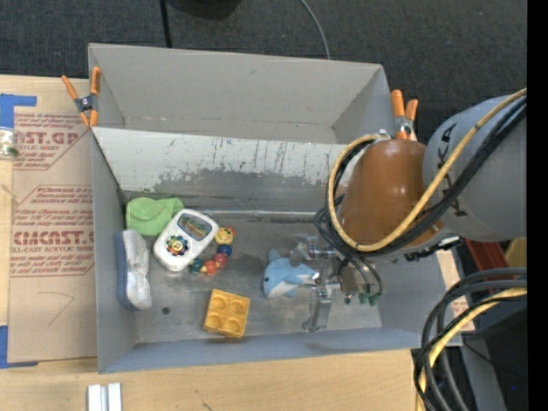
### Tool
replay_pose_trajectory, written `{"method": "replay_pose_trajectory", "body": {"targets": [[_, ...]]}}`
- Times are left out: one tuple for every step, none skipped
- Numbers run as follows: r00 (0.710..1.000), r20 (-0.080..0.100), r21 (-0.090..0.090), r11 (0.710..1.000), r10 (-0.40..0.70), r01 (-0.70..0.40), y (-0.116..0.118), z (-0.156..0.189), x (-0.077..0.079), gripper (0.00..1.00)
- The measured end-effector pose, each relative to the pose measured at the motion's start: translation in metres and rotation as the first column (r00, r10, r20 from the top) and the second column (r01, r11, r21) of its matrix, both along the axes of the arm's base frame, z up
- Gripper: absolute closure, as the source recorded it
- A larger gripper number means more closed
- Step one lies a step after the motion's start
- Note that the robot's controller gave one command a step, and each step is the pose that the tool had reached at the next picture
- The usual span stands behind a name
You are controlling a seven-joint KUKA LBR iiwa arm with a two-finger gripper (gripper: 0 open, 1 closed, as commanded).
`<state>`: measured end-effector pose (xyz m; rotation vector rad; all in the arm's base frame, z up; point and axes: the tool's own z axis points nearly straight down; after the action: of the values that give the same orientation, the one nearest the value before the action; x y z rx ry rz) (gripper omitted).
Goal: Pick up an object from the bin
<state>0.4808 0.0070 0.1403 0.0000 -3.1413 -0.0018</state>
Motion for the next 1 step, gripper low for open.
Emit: {"method": "replay_pose_trajectory", "body": {"targets": [[1.0, 0.0, 0.0, 1.0, 0.0, 0.0, 0.0, 0.0, 0.0, 0.0]]}}
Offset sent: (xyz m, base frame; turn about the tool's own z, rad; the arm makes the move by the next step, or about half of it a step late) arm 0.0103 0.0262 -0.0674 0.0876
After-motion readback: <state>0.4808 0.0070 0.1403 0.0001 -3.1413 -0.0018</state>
